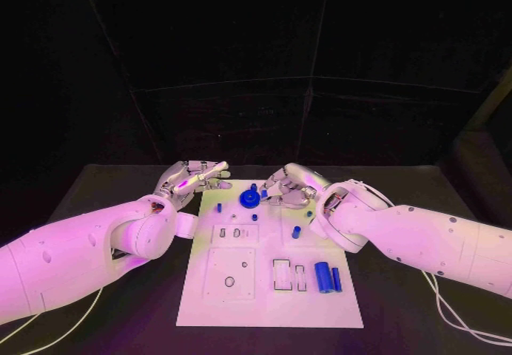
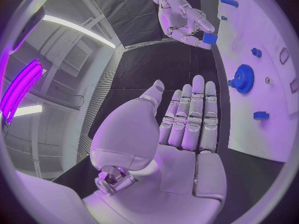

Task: Assemble the parts on the task board

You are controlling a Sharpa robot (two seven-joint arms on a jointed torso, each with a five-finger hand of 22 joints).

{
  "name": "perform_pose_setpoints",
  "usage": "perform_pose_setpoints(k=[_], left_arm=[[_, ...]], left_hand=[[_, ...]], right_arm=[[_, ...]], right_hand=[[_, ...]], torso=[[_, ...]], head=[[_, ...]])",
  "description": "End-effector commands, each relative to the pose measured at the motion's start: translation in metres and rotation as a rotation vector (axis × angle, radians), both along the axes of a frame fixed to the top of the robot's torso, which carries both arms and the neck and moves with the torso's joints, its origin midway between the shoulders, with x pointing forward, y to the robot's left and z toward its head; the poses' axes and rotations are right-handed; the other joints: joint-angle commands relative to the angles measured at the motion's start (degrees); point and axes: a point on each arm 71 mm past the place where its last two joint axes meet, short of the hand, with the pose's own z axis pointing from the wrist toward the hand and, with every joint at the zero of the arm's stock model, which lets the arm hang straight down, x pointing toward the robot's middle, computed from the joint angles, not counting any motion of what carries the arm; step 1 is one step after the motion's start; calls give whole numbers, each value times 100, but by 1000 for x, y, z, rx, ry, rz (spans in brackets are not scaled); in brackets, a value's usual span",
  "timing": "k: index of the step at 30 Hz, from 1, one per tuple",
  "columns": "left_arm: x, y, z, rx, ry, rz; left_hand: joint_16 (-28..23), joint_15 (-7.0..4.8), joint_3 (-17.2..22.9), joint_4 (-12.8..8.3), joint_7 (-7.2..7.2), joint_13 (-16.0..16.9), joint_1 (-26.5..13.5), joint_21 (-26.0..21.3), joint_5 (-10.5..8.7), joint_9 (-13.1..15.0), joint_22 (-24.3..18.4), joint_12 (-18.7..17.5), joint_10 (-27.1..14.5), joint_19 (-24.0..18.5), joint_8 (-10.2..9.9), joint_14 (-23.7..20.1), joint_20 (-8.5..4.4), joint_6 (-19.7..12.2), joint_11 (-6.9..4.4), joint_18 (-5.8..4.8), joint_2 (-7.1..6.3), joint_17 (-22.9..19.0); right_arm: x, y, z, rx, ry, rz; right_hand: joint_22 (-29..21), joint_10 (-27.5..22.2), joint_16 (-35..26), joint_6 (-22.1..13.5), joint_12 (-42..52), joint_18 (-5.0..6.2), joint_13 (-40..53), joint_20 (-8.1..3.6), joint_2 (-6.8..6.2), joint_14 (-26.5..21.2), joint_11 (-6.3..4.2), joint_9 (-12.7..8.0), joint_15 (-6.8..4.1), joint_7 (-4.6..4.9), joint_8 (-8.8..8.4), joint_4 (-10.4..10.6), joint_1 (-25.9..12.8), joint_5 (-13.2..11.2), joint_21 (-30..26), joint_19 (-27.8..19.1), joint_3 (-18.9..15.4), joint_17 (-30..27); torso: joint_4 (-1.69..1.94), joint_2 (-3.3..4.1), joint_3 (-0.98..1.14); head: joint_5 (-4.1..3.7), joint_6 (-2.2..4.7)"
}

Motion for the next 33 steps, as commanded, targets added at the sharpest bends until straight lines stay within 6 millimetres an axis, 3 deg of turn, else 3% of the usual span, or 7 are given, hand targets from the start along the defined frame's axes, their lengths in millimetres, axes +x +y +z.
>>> perform_pose_setpoints(k=[1, 10, 18, 33], left_arm=[[2, 2, 4, 2, -23, -1], [4, 5, 8, 7, -36, 17], [5, 5, 9, 8, -41, 21], [6, 1, 8, 5, -39, 14]], left_hand=[[-18, -3, 1, -43, 14, 0, -4, -36, 12, 0, -10, -38, 32, 18, -29, 0, 11, 36, 16, 82, 46, 6], [-18, -3, 1, -43, 14, 0, -4, -36, 12, 0, -10, -38, 32, 18, -29, 0, 11, 36, 16, 81, 46, 6], [-20, -3, 0, -44, 15, 0, -7, -37, 12, 0, -11, -39, 33, 18, -29, 1, 11, 38, 16, 81, 45, 7], [-20, -3, 0, -44, 15, 0, -7, -37, 12, 0, -11, -39, 33, 18, -29, 1, 11, 38, 16, 81, 45, 7]], right_arm=[[-1, 13, -2, -86, -33, -19], [-13, 46, -24, -164, -11, 24], [-23, 62, -41, -229, 1, 67], [-25, 69, -48, -272, 4, 78]], right_hand=[[5, -50, -10, 165, -48, -47, 321, -25, -7, 459, -11, 5, -48, -114, 31, -8, -78, -37, 39, 9, 58, 870], [6, -59, -11, 162, -59, -47, 309, -27, -12, 459, -11, 3, -49, -114, 28, -14, -79, -40, 39, 10, 68, 869], [3, -61, -13, 163, -66, -46, 305, -28, -20, 458, -9, 1, -50, -111, 25, -10, -105, -57, 37, 10, 85, 865], [1, -64, -17, 156, -76, -46, 296, -29, -41, 457, -7, -4, -49, -107, 15, 2, -157, -85, 35, 10, 102, 859]], torso=[[33, -11, -35], [24, -21, -77], [34, -17, -63], [37, -21, -63]], head=[[19, -19], [114, -81], [174, -120], [220, -192]])
